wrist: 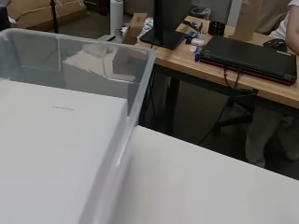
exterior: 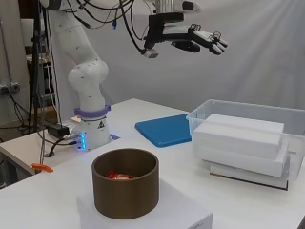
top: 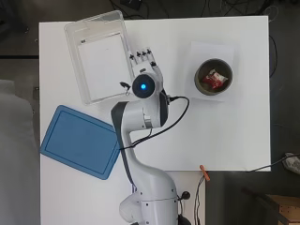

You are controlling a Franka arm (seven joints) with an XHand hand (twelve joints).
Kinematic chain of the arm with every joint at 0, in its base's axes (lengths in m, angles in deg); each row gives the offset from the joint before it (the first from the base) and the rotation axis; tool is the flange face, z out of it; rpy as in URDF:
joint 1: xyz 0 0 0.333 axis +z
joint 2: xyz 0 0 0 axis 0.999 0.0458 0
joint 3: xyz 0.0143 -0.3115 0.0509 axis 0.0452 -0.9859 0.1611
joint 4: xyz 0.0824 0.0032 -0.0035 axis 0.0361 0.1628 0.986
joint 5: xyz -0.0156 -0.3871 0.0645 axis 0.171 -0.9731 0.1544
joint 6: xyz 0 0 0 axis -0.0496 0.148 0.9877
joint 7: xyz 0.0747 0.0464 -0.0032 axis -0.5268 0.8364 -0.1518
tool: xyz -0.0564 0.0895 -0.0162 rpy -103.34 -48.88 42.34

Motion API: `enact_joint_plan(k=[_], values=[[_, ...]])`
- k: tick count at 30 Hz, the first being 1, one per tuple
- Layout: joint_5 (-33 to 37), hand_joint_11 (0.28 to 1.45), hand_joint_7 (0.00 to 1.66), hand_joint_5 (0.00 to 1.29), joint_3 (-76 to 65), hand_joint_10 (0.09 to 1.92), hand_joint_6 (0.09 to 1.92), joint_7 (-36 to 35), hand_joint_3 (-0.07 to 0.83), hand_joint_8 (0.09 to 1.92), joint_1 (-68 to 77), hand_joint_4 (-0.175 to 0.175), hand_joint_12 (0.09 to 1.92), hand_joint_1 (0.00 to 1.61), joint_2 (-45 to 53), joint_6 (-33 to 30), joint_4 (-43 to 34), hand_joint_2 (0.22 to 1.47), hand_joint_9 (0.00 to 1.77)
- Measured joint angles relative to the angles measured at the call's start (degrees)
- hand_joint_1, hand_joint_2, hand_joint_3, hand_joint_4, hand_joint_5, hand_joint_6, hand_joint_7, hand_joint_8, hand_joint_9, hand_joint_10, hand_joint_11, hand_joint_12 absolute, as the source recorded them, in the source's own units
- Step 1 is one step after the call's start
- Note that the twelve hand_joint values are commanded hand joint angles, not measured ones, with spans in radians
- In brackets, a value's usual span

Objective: Teleoperate dual arm-hand system to remove items from a box

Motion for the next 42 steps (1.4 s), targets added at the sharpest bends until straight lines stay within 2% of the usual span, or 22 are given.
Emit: enact_joint_plan(k=[6, 9, 11, 15, 18, 24, 28, 32, 35, 37, 40, 42], values=[[2.8, 0.53, 0.46, 0.3, 5.1, 0.09, 0.09, 3.6, 0.001, 0.09, -1.3, 0.008, 0.09, 0.02, -3.5, 1.1, 2.8, 0.9, 0.55], [3.2, 0.51, 0.51, 0.24, 5.3, 0.09, 0.09, 4.1, 0.011, 0.09, -1.6, -0.06, 0.09, 0.04, -3.6, 1.5, 2.5, 1.04, 0.63], [5.6, 0.51, 0.53, 0.23, 5.9, 0.09, 0.09, 5.8, 0.009, 0.09, -2.3, -0.09, 0.09, 0.05, -4.0, 4.2, 1.7, 1.08, 0.66], [9.7, 0.49, 0.52, 0.19, 7.3, 0.09, 0.09, 10.1, 0.005, 0.09, -3.5, -0.102, 0.09, 0.05, -5.1, 11.9, 0.8, 1.09, 0.64], [9.5, 0.49, 0.55, 0.19, 8.9, 0.09, 0.09, 14.8, 0.004, 0.09, -4.1, -0.121, 0.09, 0.04, -5.0, 13.6, -1.0, 1.09, 0.67], [7.3, 0.5, 0.61, 0.18, 10.8, 0.09, 0.09, 18.1, -0.004, 0.09, -4.9, -0.151, 0.09, 0.02, -4.3, 14.6, -2.9, 1.08, 0.74], [7.5, 0.5, 0.6, 0.17, 10.6, 0.09, 0.09, 18.6, -0.006, 0.09, -5.2, -0.142, 0.09, 0.03, -2.6, 14.6, -3.7, 1.07, 0.71], [8.5, 0.49, 0.56, 0.19, 10.4, 0.09, 0.09, 16.7, 0.0, 0.09, -5.9, -0.131, 0.09, 0.04, 3.2, 12.6, -4.5, 1.08, 0.68], [5.7, 0.49, 0.52, 0.21, 11.5, 0.09, 0.09, 16.3, 0.005, 0.09, -6.3, -0.115, 0.09, 0.01, 7.9, 12.3, -5.9, 1.09, 0.64], [5.2, 0.49, 0.48, 0.2, 11.5, 0.09, 0.09, 14.8, 0.002, 0.09, -6.7, -0.098, 0.09, 0.01, 8.7, 11.8, -8.3, 1.09, 0.59], [6.0, 0.48, 0.42, 0.2, 10.7, 0.09, 0.09, 12.9, -0.003, 0.09, -7.4, -0.053, 0.09, 0.01, 8.8, 11.6, -11.5, 1.07, 0.53], [4.8, 0.48, 0.4, 0.2, 10.0, 0.09, 0.09, 12.9, -0.005, 0.09, -8.0, -0.038, 0.09, 0.01, 7.8, 11.8, -12.7, 1.07, 0.52]])
